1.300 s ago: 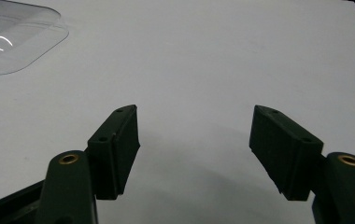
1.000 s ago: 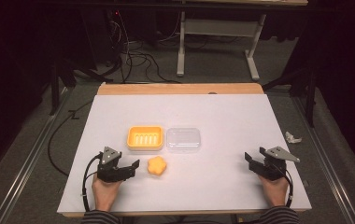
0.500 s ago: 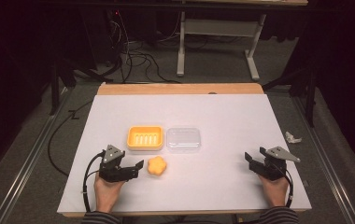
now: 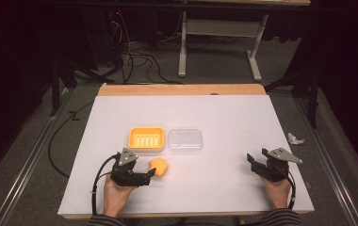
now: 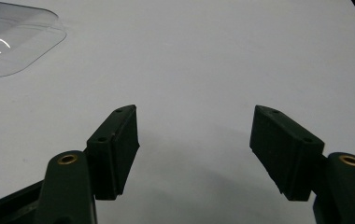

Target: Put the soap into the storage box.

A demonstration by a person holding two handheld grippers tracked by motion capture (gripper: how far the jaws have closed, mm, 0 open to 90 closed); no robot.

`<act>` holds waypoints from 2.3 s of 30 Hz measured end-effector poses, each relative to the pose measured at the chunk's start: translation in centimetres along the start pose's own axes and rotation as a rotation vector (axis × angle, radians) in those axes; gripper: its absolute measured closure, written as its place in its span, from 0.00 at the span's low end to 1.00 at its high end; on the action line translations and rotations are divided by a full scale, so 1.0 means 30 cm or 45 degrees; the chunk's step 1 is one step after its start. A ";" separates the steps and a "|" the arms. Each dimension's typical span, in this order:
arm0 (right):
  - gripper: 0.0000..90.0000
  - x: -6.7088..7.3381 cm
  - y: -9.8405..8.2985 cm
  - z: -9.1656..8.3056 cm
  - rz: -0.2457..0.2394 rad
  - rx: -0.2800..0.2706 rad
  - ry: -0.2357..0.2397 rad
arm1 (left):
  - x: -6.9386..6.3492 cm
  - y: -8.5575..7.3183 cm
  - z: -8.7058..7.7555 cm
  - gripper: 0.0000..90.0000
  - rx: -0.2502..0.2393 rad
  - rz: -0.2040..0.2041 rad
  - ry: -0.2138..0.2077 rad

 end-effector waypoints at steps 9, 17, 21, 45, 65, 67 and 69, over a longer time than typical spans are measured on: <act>0.37 0.003 0.001 0.000 -0.012 -0.004 0.005 | -0.043 0.007 0.049 0.12 0.043 0.036 -0.015; 0.37 0.003 0.001 -0.001 -0.012 -0.004 0.006 | -0.053 0.013 0.096 0.13 0.070 0.035 0.010; 0.37 0.002 0.001 -0.002 -0.008 -0.005 0.004 | -0.046 0.005 0.118 0.15 0.116 0.038 0.038; 0.36 0.004 0.001 -0.003 -0.012 -0.009 0.009 | -0.049 -0.008 0.169 0.29 0.184 0.036 0.117; 0.36 0.005 0.000 0.000 -0.013 -0.002 0.010 | -0.055 0.002 0.162 0.30 0.155 0.090 0.109; 0.36 0.005 0.001 0.000 -0.021 -0.004 0.013 | -0.056 0.007 0.156 0.30 0.143 0.086 0.100; 0.36 0.005 0.000 0.000 -0.019 -0.002 0.011 | -0.052 0.009 0.145 0.30 0.140 0.085 0.094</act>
Point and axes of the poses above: each handheld gripper's, and its own axes: z roughly forward along the jaws, y roughly out of its top, x roughly to its left, the point moved 10 cm from there along z, roughly forward along the jaws, and after that the axes turned 9 degrees about -y, right-handed, at the moved point
